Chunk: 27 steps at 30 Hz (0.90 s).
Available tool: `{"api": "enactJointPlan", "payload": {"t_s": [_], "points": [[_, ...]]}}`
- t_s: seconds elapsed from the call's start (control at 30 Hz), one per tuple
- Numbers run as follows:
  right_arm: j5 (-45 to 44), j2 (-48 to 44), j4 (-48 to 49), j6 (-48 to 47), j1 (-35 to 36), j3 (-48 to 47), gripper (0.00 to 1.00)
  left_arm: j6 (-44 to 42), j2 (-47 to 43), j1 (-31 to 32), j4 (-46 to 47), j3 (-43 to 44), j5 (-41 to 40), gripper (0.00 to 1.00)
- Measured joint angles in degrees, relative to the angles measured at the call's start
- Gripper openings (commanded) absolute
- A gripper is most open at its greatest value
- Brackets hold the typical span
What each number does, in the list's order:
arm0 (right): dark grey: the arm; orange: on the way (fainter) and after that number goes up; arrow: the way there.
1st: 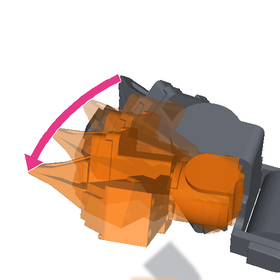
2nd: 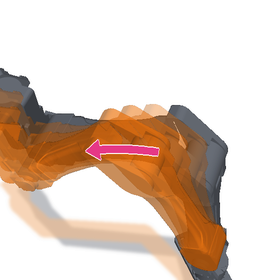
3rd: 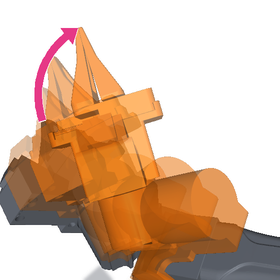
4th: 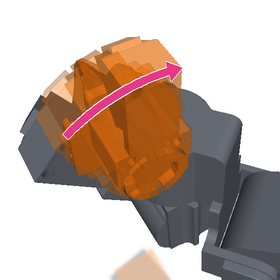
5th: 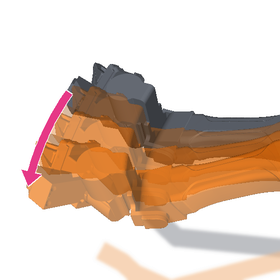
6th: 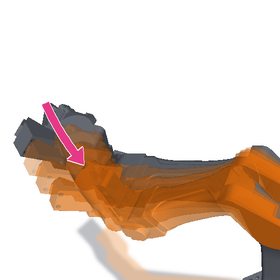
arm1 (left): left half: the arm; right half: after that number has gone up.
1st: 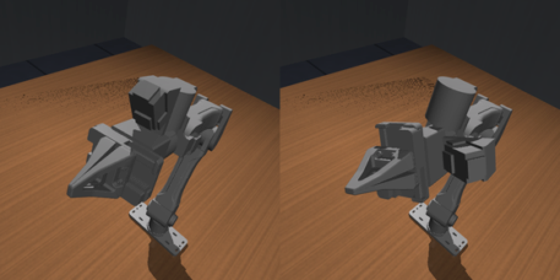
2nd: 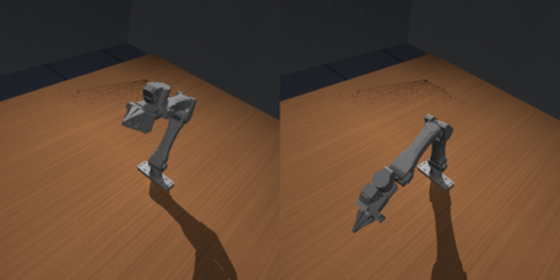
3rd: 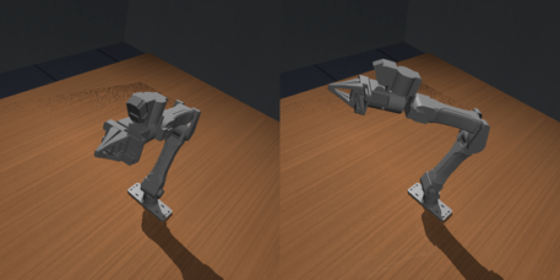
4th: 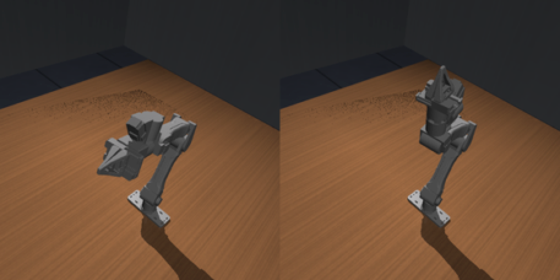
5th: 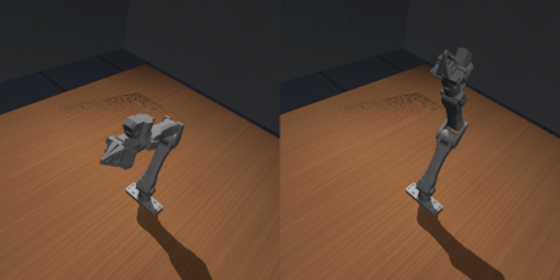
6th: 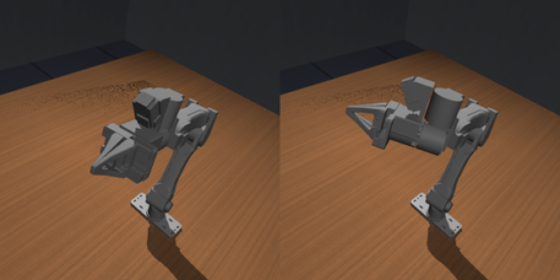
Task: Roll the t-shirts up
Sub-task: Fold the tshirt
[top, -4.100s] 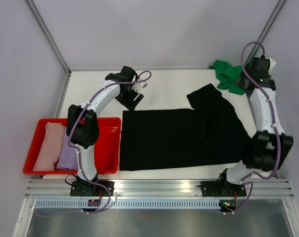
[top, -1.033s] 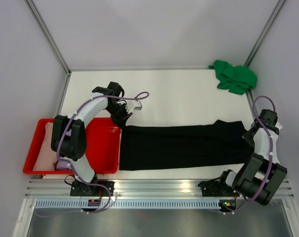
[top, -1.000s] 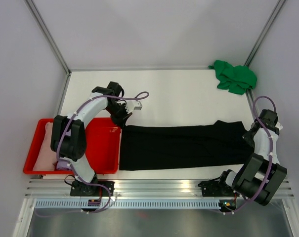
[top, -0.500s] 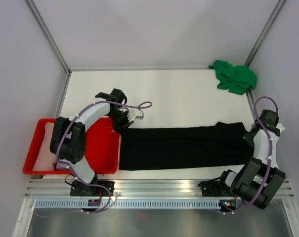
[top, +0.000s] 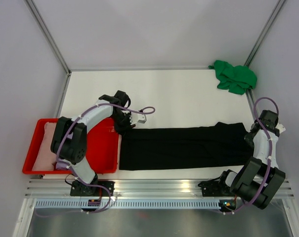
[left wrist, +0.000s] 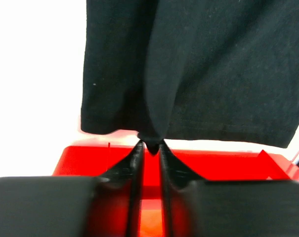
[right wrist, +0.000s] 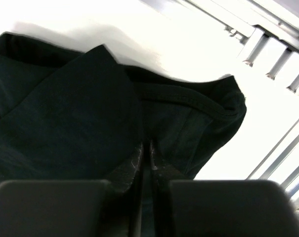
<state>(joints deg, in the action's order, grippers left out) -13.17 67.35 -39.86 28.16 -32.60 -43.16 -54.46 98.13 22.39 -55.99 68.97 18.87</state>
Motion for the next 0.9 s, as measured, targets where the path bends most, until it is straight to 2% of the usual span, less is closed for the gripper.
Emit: {"api": "enactJointPlan", "payload": {"t_s": [0.1, 0.2, 0.47, 0.6, 0.73, 0.9], "points": [[-1.25, 0.00, -0.07, 0.28, -0.09, 0.00, 0.56, -0.83, 0.00, 0.63, 0.09, 0.00, -0.42, 0.45], [-2.16, 0.00, -0.24, 0.35, -0.15, -0.04, 0.58, -1.73, -0.07, 1.01, -0.48, -0.02, -0.42, 0.46], [-2.60, 0.00, -1.68, 0.17, 1.92, -5.84, 0.55, -1.62, -0.35, 0.87, -5.35, 4.04, -0.22, 0.46], [-3.10, -0.26, 0.96, 0.11, 8.66, -8.55, 0.51, 1.60, -0.35, 0.83, -6.19, 7.34, 0.63, 0.46], [-2.54, 0.50, 5.05, 0.13, 18.64, -9.66, 0.50, 7.04, -0.37, 0.83, -6.23, 9.31, 1.25, 0.46], [-2.80, 11.43, 6.73, -1.46, 27.85, -16.90, 0.46, 14.60, -1.40, 0.83, -4.85, 9.29, 1.38, 0.46]]}}
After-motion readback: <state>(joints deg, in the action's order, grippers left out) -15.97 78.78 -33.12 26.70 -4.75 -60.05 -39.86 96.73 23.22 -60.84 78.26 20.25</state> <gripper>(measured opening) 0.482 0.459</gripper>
